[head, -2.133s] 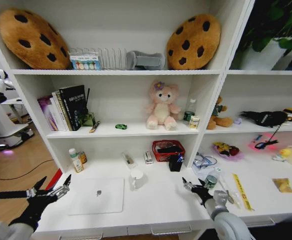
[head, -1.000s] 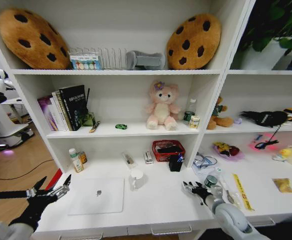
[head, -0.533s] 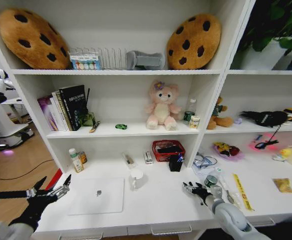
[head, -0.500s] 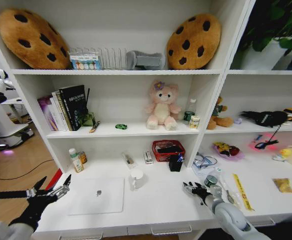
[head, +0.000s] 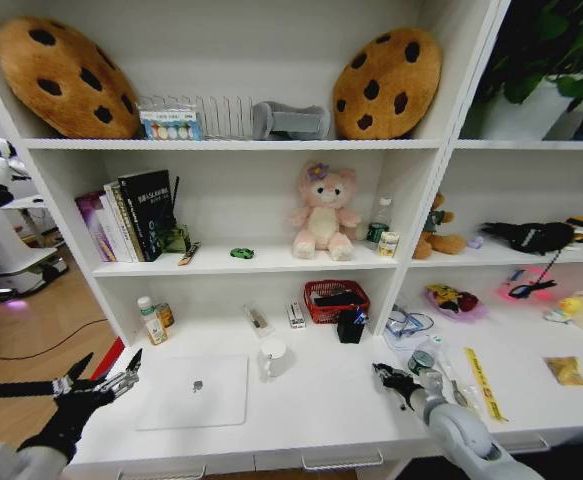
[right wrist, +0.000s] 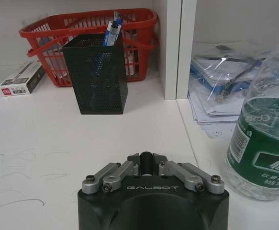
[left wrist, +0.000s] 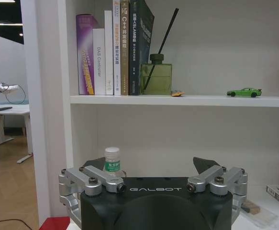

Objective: Organize the objects on the table.

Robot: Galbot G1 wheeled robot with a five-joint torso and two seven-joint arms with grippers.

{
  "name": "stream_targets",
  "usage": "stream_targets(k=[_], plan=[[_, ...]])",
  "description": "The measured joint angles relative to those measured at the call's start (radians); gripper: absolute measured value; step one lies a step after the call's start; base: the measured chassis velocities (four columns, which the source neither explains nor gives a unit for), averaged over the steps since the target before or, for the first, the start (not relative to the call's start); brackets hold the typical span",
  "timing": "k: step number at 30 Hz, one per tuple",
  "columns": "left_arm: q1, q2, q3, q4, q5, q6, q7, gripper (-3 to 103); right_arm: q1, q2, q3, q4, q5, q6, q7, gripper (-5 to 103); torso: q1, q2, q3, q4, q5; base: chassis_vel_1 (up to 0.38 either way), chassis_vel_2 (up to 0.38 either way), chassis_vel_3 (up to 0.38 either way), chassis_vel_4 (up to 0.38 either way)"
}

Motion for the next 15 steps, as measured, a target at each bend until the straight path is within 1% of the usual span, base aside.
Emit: stream_targets(k=[1, 3, 11, 13, 14, 15], plan=[[0.0, 0.0, 0.0, 0.0, 0.0, 0.0, 0.0, 100, 0.001, -0.003, 0.002, -0.002, 0.003, 0.0, -0.001, 13, 0.0, 0.0, 0.0, 0.0, -0.0001, 0.0, 0.0, 0.0, 0.0], [0.0, 0.0, 0.0, 0.0, 0.0, 0.0, 0.0, 100, 0.002, -0.005, 0.004, -0.004, 0.005, 0.0, -0.002, 10, 0.0, 0.0, 0.0, 0.0001, -0.0003, 0.0, 0.0, 0.0, 0.0], [0.0, 0.0, 0.0, 0.0, 0.0, 0.0, 0.0, 100, 0.008, -0.005, 0.007, -0.005, 0.012, 0.008, -0.012, 10, 0.0, 0.0, 0.0, -0.0001, -0.0001, 0.0, 0.0, 0.0, 0.0], [0.0, 0.0, 0.0, 0.0, 0.0, 0.0, 0.0, 100, 0.028, 0.003, 0.001, 0.027, -0.009, 0.075, -0.033, 10, 0.0, 0.0, 0.0, 0.0, 0.0, 0.0, 0.0, 0.0, 0.0], [0.0, 0.0, 0.0, 0.0, 0.0, 0.0, 0.0, 100, 0.049, 0.005, -0.006, 0.063, -0.004, 0.085, -0.037, 10, 0.0, 0.0, 0.0, -0.0001, -0.0002, 0.0, 0.0, 0.0, 0.0], [0.0, 0.0, 0.0, 0.0, 0.0, 0.0, 0.0, 100, 0.08, 0.01, -0.022, 0.087, 0.001, 0.11, -0.036, 10, 0.0, 0.0, 0.0, -0.0001, -0.0005, 0.0, 0.0, 0.0, 0.0]])
